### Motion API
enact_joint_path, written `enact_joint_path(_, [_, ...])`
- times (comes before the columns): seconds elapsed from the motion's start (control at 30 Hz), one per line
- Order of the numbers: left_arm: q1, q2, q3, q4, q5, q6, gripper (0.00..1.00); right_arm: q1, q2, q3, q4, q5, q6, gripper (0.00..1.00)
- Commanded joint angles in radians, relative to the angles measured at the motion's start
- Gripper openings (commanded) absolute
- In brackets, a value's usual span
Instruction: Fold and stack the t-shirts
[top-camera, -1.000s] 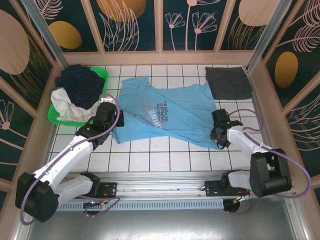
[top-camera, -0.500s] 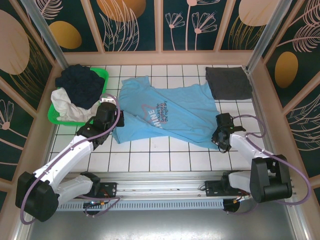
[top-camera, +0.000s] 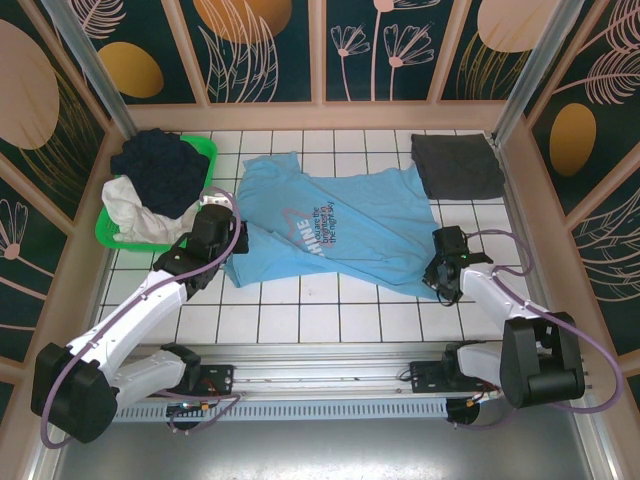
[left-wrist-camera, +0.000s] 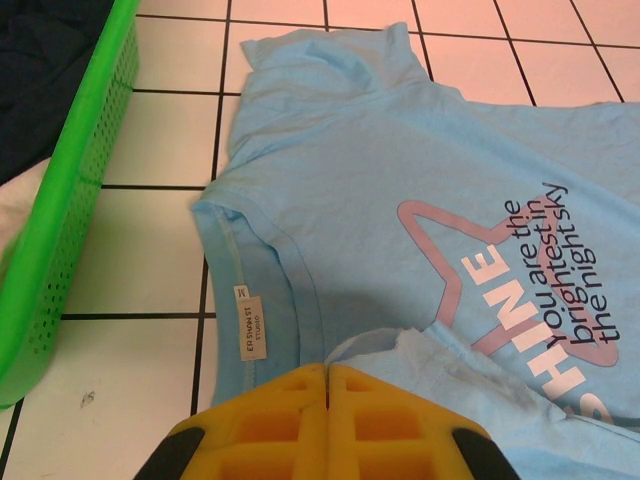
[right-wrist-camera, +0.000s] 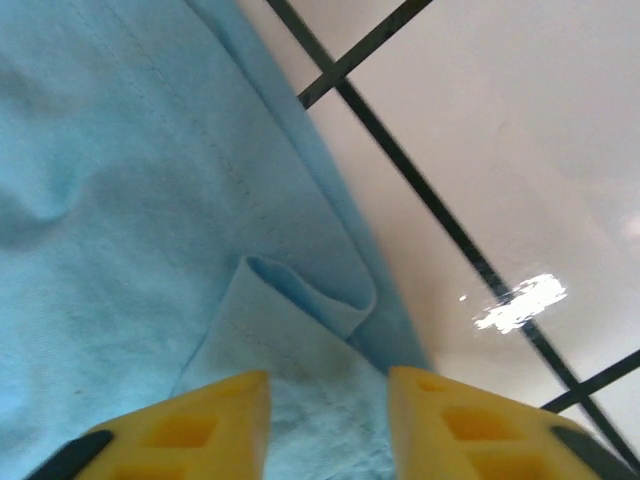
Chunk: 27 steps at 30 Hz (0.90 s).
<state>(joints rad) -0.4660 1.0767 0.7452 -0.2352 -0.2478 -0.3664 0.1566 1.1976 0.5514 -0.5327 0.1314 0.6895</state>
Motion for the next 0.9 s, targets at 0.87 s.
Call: enact_joint_path(0.87, [-0.002, 0.006, 0.013, 0.01, -0.022, 0.017, 0.0, 0.011, -0.048, -0.003, -0.012, -0.01, 0.002, 0.11])
